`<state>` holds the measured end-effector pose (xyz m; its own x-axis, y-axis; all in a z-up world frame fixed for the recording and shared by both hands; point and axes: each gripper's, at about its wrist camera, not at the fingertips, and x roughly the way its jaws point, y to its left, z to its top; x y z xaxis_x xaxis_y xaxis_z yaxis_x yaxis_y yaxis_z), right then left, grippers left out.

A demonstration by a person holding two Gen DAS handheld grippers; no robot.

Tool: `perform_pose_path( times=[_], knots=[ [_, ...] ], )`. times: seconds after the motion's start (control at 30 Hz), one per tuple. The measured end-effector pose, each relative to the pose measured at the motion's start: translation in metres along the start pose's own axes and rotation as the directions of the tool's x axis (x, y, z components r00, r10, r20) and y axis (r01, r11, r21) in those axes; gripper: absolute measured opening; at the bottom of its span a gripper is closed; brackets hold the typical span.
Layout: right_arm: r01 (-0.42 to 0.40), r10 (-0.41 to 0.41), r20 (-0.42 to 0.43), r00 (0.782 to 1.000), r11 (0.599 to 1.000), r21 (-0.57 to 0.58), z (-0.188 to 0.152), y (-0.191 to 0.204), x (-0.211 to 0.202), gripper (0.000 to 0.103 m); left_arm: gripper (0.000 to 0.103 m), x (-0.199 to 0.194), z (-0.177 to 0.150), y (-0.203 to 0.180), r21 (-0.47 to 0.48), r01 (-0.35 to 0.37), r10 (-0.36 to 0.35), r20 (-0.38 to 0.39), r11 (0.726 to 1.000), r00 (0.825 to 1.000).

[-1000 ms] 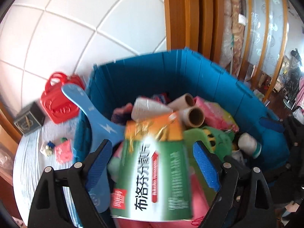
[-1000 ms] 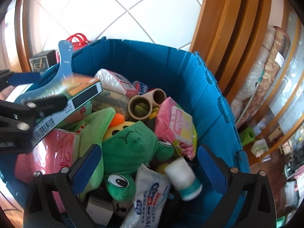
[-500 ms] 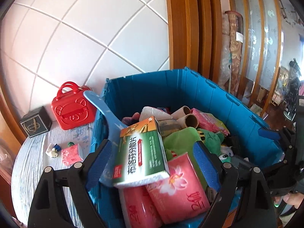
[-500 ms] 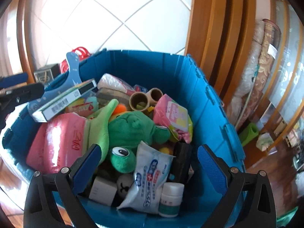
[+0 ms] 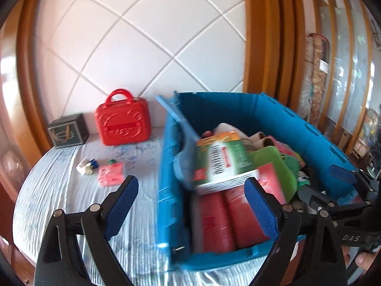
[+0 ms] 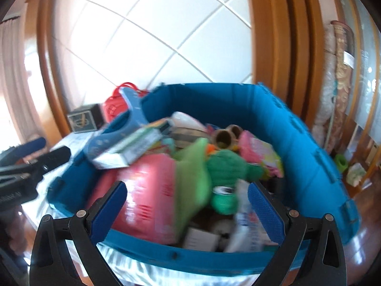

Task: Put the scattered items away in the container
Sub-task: 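Withdraw both tools from the crate back over the table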

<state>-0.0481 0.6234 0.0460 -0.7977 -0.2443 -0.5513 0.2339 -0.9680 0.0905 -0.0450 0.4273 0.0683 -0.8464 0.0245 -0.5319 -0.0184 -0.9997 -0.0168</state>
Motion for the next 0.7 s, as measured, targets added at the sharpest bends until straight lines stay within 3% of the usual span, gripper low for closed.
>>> perform_pose_path(
  times=[0.33, 0.7],
  knots=[
    [-0.166, 0.167, 0.012, 0.986, 0.982, -0.091, 0.017, 0.109, 0.018, 0.103, 0.091, -0.007, -0.026, 0.119, -0.148, -0.119, 0.116, -0.030, 0.982, 0.993],
    [-0.234, 0.234, -0.010, 0.972, 0.964, -0.128, 0.024, 0.247, 0.054, 0.103, 0.091, -0.006, -0.057, 0.275, -0.195, -0.186, 0.172, -0.086, 0.963, 0.981]
  ],
)
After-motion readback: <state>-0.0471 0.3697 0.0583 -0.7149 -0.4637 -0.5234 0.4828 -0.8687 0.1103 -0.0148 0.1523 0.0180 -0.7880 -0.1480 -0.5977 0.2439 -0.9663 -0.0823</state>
